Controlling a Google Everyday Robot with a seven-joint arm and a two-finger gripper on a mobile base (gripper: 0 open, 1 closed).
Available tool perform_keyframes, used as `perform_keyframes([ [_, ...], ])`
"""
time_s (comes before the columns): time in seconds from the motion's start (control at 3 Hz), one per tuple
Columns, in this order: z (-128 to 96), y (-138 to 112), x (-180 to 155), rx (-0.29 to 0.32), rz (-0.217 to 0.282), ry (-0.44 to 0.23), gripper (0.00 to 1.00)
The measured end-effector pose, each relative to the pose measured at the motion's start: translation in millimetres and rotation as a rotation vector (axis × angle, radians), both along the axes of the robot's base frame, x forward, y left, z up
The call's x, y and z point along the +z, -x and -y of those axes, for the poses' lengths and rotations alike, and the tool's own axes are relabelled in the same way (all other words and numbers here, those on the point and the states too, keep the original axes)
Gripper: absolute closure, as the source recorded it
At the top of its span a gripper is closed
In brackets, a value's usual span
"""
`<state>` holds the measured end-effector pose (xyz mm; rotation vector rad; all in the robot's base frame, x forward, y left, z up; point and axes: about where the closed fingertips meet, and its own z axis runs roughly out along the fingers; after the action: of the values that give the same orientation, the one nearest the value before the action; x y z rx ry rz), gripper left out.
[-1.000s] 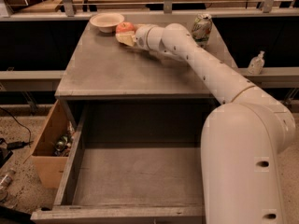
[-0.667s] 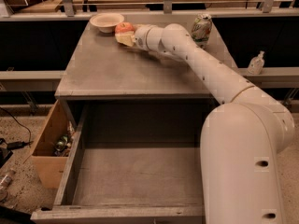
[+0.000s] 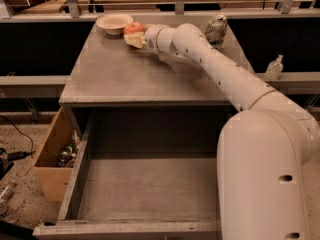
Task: Place apple into top drawer
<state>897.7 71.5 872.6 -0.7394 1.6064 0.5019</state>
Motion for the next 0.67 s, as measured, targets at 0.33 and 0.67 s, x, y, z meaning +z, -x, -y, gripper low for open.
perform_keyframes([
  [0.33,16.1,15.1,27.2,-0.010,0.040,0.021,1.00],
  [0.67,34.8,42.3,44.7,0.019,0.057,0.014,1.00],
])
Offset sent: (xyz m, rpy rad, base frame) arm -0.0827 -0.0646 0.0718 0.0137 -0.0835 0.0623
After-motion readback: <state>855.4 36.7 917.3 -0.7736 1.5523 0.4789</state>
